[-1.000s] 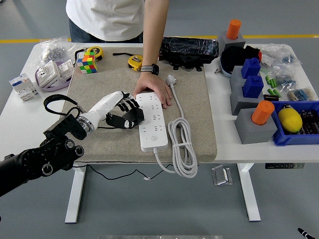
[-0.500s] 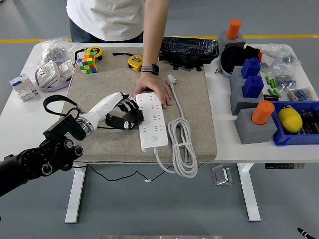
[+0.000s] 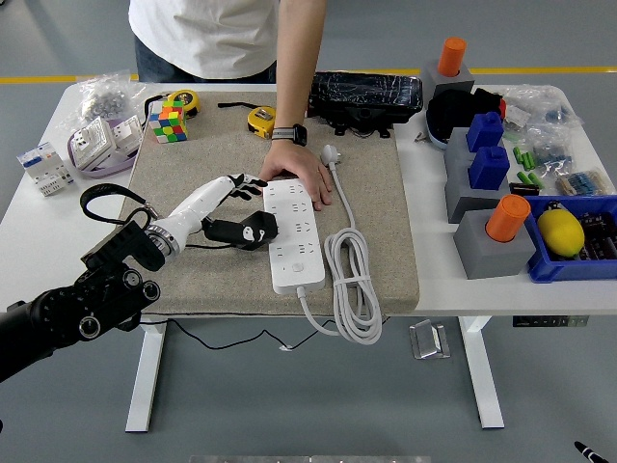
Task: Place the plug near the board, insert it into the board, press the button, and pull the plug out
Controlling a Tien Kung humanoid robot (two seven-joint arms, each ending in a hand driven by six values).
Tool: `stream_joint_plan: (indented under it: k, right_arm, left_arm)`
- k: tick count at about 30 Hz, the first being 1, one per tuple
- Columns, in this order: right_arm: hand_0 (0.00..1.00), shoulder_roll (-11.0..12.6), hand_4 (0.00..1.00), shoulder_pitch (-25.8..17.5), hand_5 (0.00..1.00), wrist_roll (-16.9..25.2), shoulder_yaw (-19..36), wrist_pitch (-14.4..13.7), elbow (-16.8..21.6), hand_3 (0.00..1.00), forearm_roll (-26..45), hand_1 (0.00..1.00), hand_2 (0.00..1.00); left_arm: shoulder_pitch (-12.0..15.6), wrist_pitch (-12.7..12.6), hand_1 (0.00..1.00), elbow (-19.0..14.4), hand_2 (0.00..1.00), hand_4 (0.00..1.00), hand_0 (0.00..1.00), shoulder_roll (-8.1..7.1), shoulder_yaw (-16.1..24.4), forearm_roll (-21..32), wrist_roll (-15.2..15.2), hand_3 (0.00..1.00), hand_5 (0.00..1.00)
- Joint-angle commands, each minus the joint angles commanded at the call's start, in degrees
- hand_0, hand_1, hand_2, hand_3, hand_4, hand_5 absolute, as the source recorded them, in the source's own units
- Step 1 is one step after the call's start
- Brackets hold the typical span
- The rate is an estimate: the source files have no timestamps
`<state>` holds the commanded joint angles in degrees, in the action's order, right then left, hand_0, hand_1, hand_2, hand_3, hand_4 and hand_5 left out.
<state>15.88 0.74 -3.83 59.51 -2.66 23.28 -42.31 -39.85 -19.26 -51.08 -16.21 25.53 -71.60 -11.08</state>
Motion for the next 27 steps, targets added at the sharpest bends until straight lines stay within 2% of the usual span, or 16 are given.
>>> stream_joint_plan:
  k: [1,2,5,7,8,11,13,14,18,19,20,27]
  right_arm:
    - [0.623,0.02,0.977,-0.01,0.585,0.01,0.04,-0.01,0.03,0.572,-0.03,0.67,0.641]
    - [0.625,0.05,0.977,-0.03,0.584,0.0,0.04,0.0,0.04,0.572,-0.1,0.671,0.641]
    - [0.625,0.1,0.977,-0.11,0.584,0.0,0.05,-0.02,0.05,0.572,-0.22,0.671,0.641]
    - [0.625,0.07,0.977,-0.24,0.584,0.02,0.29,-0.03,0.11,0.572,-0.39,0.671,0.641]
    - [0.622,0.06,0.977,-0.31,0.583,0.01,0.37,-0.03,0.14,0.572,-0.46,0.67,0.641]
    - [0.622,0.1,0.977,-0.46,0.583,-0.01,0.46,0.0,0.25,0.572,-0.62,0.67,0.641]
    - [0.622,0.16,0.977,-0.52,0.583,0.01,0.56,-0.01,0.33,0.572,-0.74,0.67,0.641]
    - [0.623,0.21,0.978,-0.55,0.584,0.01,0.67,-0.01,0.36,0.572,-0.79,0.67,0.641]
    - [0.623,0.29,0.978,-0.57,0.584,0.08,0.98,-0.06,0.39,0.572,-0.94,0.67,0.641]
    - [0.623,0.31,0.978,-0.56,0.584,0.11,1.01,-0.06,0.39,0.572,-0.95,0.67,0.641]
    - [0.622,0.32,0.977,-0.55,0.584,0.13,1.01,-0.05,0.39,0.573,-0.95,0.67,0.641]
    - [0.622,0.27,0.978,-0.52,0.584,0.2,0.88,-0.03,0.6,0.572,-1.01,0.67,0.641]
  left_arm:
    - [0.46,-0.66,0.744,-0.66,0.764,0.998,0.732,-0.18,0.66,0.07,-0.23,0.794,0.394]
    - [1.37,-1.74,0.719,-1.83,0.734,0.998,0.707,-0.52,1.77,0.31,-0.61,0.759,0.507]
    - [4.07,-4.79,0.719,-5.23,0.734,0.998,0.707,-1.31,5.03,-0.57,-0.43,0.759,0.507]
    - [7.32,-7.06,0.719,-8.76,0.734,0.998,0.707,-2.43,8.26,-3.13,1.55,0.759,0.507]
    - [8.95,-7.82,0.742,-10.52,0.751,0.99,0.737,-2.9,9.61,-4.36,2.2,0.757,0.585]
    - [13.39,-9.46,0.742,-15.1,0.751,0.99,0.737,-4.59,12.29,-8.45,4.43,0.757,0.585]
    - [16.26,-9.57,0.742,-17.94,0.751,0.99,0.737,-5.69,13.35,-11.05,6.37,0.757,0.585]
    - [17.74,-9.28,0.789,-19.45,0.78,0.956,0.767,-6.32,13.64,-12.37,7.68,0.767,0.626]
    - [21.08,-8.0,0.789,-22.85,0.78,0.956,0.767,-7.58,13.64,-14.89,10.44,0.767,0.626]
    - [21.5,-7.87,0.789,-23.18,0.78,0.956,0.767,-7.66,13.53,-15.05,10.68,0.767,0.626]
    - [21.76,-7.78,0.806,-23.35,0.797,0.893,0.78,-7.67,13.44,-15.15,10.85,0.791,0.643]
    - [21.72,-6.88,0.819,-23.66,0.804,0.889,0.796,-6.79,12.62,-15.01,11.93,0.797,0.666]
